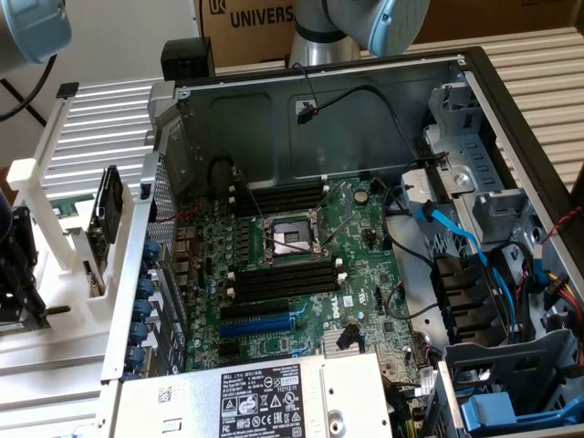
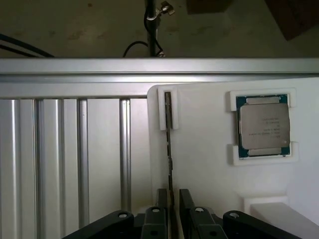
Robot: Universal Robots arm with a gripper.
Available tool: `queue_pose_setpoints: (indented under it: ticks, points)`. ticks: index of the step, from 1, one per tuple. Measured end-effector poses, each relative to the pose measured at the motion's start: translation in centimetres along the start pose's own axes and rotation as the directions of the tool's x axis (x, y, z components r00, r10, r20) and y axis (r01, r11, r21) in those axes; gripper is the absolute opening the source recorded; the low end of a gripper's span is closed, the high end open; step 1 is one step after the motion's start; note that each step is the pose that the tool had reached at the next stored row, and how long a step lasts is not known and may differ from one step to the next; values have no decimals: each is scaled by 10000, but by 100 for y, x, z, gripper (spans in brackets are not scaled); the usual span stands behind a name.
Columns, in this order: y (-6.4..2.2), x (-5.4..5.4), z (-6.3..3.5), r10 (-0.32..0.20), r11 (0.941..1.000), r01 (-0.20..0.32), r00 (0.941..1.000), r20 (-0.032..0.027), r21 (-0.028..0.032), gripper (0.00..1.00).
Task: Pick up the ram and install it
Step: 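Pick up the ram and move it above insertion slot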
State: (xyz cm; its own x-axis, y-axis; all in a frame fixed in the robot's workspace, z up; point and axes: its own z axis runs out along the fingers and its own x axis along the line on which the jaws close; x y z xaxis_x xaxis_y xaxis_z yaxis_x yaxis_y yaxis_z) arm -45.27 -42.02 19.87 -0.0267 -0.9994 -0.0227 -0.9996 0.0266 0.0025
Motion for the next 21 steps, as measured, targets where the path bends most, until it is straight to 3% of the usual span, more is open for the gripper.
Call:
queue_pose_setpoints:
  ticks: [2, 3, 6, 12, 21]
  points:
    - [0, 0, 0, 0, 10000, 0, 10000, 0, 0, 24]
    - [0, 0, 0, -1, 10000, 1, 10000, 0, -1, 16]
    - [0, 0, 0, 0, 10000, 0, 10000, 0, -1, 12]
    - [0, 0, -1, 0, 10000, 0, 10000, 0, 1, 12]
    - [0, -6, -264, -1, 10000, 1, 10000, -40, 19, 12]
